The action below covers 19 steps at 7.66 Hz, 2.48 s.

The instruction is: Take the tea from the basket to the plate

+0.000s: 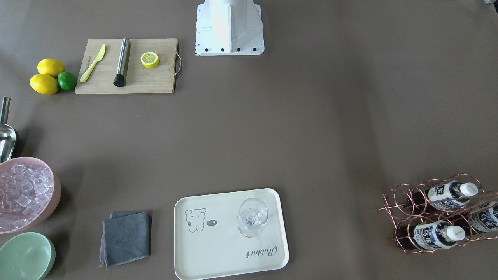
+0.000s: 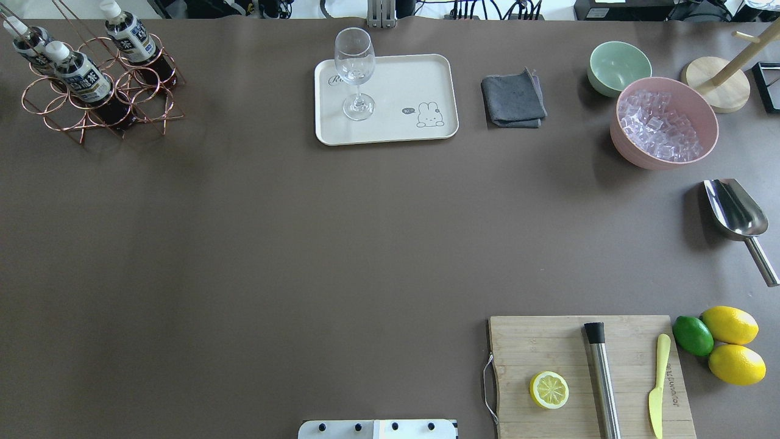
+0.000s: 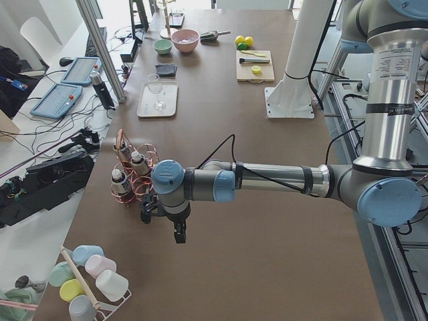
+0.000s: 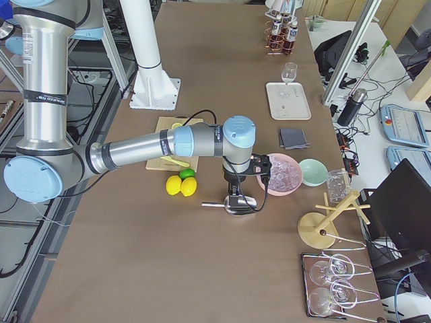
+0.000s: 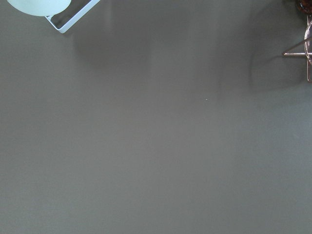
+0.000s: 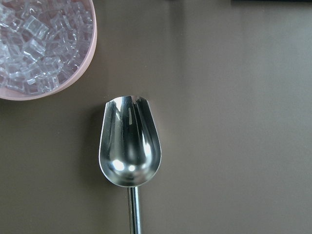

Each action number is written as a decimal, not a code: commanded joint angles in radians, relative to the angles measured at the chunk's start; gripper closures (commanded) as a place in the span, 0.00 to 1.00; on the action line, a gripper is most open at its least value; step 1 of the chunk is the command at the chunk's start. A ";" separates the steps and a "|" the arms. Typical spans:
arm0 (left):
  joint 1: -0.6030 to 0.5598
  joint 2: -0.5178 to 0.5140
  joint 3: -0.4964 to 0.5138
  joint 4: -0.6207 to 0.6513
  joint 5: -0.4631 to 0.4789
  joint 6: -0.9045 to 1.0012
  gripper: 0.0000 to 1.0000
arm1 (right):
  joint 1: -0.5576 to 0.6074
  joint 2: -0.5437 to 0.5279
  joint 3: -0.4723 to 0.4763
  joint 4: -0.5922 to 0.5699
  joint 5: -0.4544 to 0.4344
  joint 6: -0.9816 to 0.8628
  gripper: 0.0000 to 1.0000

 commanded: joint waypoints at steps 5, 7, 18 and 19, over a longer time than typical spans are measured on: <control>0.069 -0.219 0.016 0.018 0.087 0.198 0.02 | 0.000 -0.002 -0.003 0.000 0.000 0.000 0.00; 0.071 -0.298 0.009 0.052 0.092 0.498 0.00 | 0.000 0.000 -0.003 0.000 0.000 0.000 0.00; 0.101 -0.611 0.176 0.233 0.121 1.118 0.02 | -0.002 0.002 0.002 0.002 0.001 0.000 0.00; 0.101 -0.616 0.205 0.221 0.121 1.120 0.02 | -0.002 0.000 -0.004 0.002 -0.003 -0.002 0.00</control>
